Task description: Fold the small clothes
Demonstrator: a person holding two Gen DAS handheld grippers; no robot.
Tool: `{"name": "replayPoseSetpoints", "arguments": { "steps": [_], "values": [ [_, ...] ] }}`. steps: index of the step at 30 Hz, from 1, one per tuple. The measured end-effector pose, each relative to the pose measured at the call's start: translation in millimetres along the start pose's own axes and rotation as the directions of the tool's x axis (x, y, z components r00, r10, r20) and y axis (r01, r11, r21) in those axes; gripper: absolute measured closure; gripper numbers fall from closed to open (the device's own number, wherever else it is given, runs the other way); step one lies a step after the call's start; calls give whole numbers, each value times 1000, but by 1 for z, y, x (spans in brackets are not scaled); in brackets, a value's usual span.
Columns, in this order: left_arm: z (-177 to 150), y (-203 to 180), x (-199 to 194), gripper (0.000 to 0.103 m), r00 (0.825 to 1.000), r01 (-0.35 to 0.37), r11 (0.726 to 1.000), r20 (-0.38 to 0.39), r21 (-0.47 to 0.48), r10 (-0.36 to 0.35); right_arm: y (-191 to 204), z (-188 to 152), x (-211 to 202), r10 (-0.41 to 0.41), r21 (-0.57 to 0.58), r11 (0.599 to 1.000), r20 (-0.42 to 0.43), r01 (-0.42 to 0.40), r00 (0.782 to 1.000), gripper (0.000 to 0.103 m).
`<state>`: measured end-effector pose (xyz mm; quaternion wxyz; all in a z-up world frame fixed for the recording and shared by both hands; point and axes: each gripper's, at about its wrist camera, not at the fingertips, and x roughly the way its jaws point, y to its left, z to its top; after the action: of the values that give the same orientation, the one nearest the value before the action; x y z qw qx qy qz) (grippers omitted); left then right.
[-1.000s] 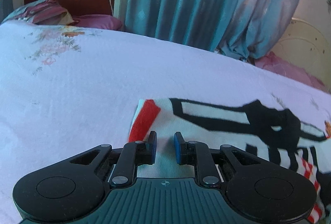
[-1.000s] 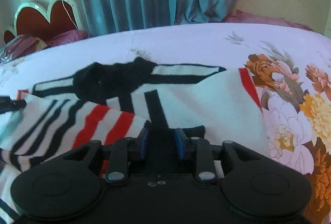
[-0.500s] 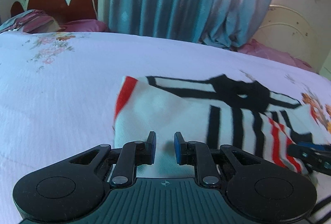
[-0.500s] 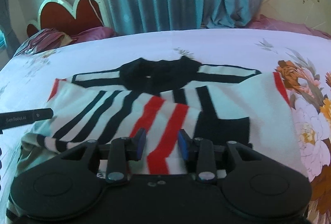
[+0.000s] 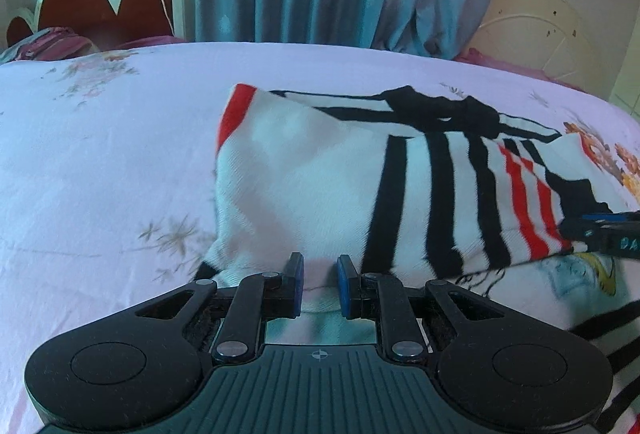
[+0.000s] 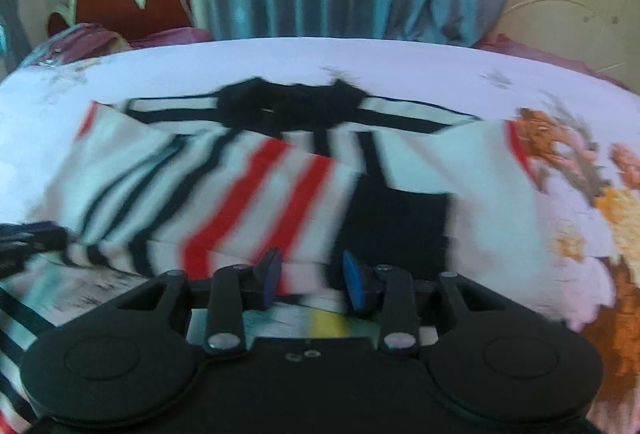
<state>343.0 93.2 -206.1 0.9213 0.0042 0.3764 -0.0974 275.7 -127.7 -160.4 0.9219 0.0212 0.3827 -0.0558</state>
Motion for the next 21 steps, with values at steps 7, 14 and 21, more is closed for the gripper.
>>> {"name": "replayPoseSetpoints", "arguments": {
  "steps": [7, 14, 21],
  "values": [
    [5, -10, -9, 85, 1000, -29, 1000, 6, 2, 29, -10, 2, -6, -20, 6, 1000, -15, 20, 1000, 68],
    [-6, -34, -42, 85, 999, 46, 999, 8, 13, -46, 2, -12, -35, 87, 32, 996, -7, -87, 996, 67],
    [-30, -74, -44, 85, 995, 80, 991, -59, 105, -74, 28, -35, -44, 154, -21, 988, -60, -156, 986, 67]
  ]
}}
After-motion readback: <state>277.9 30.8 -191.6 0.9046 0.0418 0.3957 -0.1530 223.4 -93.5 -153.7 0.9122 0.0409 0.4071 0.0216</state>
